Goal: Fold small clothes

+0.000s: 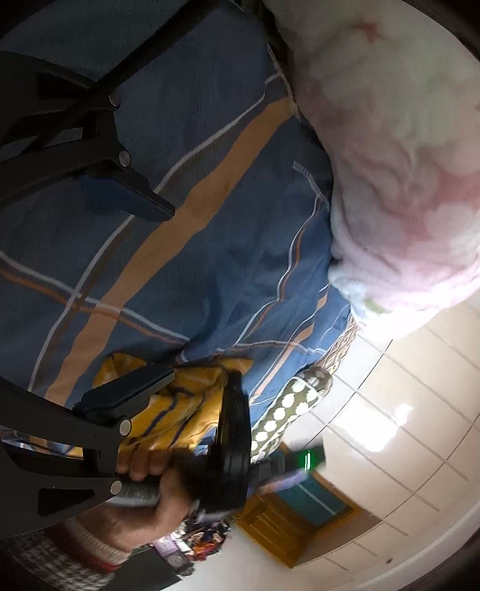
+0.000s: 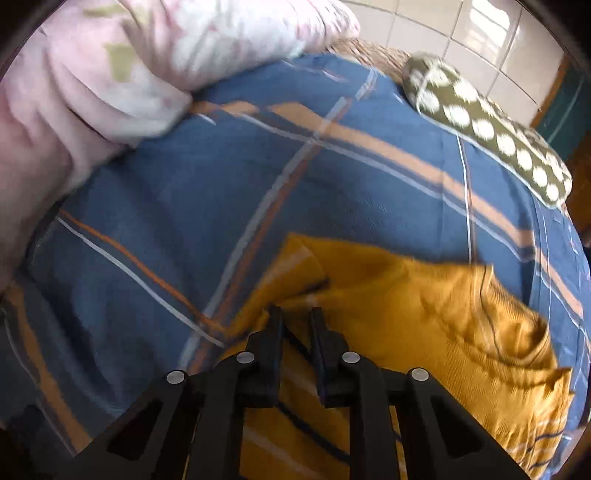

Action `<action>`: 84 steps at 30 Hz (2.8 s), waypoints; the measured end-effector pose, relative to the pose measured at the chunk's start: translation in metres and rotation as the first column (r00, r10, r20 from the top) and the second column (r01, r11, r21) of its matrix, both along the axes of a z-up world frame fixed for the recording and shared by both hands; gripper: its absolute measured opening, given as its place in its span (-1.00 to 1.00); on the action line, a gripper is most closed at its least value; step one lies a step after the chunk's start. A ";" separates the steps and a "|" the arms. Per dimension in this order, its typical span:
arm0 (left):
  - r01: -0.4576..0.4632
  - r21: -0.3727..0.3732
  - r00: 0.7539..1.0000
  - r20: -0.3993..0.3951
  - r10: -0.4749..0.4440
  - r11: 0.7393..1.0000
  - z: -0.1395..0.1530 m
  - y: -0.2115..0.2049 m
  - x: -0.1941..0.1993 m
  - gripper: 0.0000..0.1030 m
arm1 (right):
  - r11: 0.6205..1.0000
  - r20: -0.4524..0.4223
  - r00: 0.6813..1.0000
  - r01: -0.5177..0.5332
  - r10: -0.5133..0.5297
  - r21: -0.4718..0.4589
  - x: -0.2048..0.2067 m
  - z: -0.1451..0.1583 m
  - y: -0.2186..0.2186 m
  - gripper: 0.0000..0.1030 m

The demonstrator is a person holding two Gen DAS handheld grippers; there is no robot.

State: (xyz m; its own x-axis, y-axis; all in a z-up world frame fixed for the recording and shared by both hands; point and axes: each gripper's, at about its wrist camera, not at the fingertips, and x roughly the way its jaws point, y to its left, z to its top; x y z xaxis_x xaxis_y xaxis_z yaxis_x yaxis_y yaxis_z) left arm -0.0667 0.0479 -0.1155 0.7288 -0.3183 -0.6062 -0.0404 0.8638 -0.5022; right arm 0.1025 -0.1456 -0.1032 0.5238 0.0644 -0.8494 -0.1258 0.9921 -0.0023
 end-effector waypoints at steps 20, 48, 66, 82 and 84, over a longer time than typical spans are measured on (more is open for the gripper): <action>-0.137 -0.036 0.990 0.030 0.138 0.990 0.015 0.035 -0.021 0.52 | 0.923 -0.095 0.980 -0.128 0.174 0.364 -0.125 -0.038 0.004 -0.71; 0.098 0.143 0.979 -0.193 -0.070 0.985 -0.029 -0.080 0.043 0.56 | 0.978 0.032 0.998 0.041 -0.049 0.204 -0.114 0.020 -0.113 -0.73; 0.144 0.217 0.978 -0.180 -0.105 0.966 -0.030 -0.092 0.044 0.59 | 0.991 -0.022 0.998 0.057 -0.055 0.121 0.002 0.009 -0.066 -0.49; 0.190 0.265 0.981 -0.026 -0.190 0.945 0.004 -0.145 0.002 0.59 | 0.872 -0.010 0.896 0.436 -0.445 0.222 -0.229 0.028 -0.324 -0.20; 0.217 0.299 0.976 -0.058 -0.209 0.929 -0.004 -0.156 0.003 0.59 | 0.849 -0.046 0.892 0.443 -0.450 0.287 -0.240 0.010 -0.328 -0.20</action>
State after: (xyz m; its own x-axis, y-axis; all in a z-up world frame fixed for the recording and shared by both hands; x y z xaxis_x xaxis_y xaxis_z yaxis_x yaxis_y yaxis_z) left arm -0.0636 -0.1084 -0.1191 0.6475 -0.2636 -0.7150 0.1517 0.9641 -0.2180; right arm -0.1371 -0.4735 -0.0934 0.5725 0.0536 -0.8181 0.3279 0.8996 0.2884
